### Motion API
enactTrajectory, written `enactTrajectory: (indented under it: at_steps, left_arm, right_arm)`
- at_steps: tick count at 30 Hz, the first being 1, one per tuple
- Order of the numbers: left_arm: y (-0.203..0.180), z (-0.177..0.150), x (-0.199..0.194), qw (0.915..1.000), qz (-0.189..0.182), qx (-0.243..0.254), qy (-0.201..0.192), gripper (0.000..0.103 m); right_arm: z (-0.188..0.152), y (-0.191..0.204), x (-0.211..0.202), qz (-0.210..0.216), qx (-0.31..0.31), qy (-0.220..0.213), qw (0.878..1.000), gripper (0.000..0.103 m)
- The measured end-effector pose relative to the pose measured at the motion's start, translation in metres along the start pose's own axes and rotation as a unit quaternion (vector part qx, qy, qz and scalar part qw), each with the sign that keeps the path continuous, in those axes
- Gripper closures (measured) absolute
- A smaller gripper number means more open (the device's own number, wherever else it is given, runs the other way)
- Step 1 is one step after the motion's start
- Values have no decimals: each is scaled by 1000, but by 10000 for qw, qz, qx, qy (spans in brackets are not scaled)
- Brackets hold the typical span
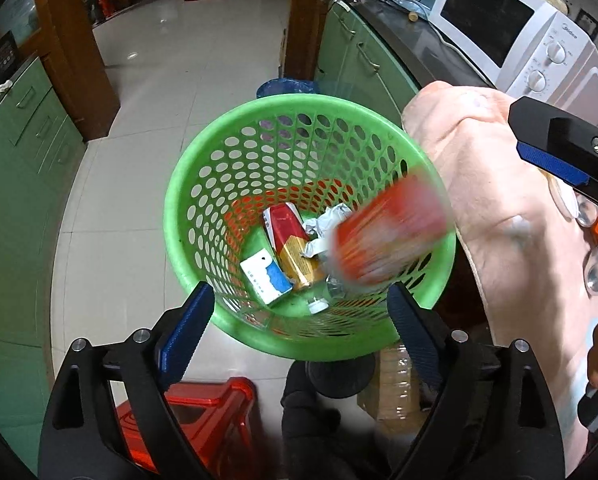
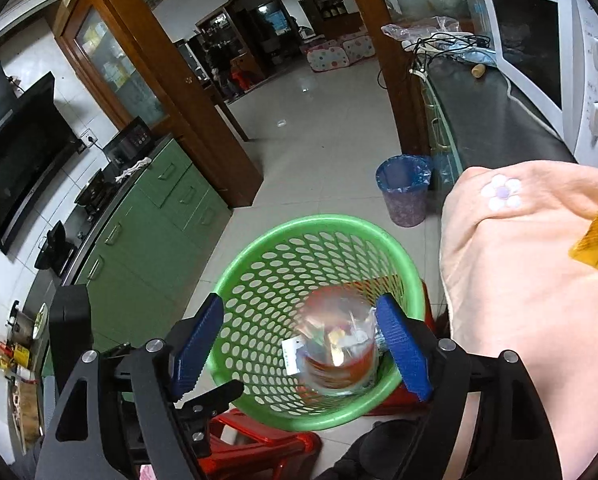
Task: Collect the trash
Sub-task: 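Drop the clear cup into the green basket with left while right drops the red can in, then reach the right gripper to the blue-and-white drink can and grasp it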
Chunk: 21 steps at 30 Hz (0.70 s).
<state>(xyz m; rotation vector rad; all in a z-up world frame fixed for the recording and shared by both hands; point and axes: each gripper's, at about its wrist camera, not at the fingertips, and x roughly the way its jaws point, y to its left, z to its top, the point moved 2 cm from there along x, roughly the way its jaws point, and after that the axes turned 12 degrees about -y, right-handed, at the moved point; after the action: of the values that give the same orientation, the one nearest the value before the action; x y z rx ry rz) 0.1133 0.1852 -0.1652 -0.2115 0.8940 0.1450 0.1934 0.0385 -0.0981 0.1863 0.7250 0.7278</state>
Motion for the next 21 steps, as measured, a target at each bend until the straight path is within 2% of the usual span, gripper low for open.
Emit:
enactTrajectory:
  at_steps: [8,21]
  left_arm:
    - [-14,3,-9,9999,-67,123,-60,14]
    - [-67,12,-20,9977,-416,510,-153,10]
  right_arm:
    - [-5,-13,-29,-113,37,-101,9999,27]
    - [-24,-74,-114,-934,338,-498,9938,26]
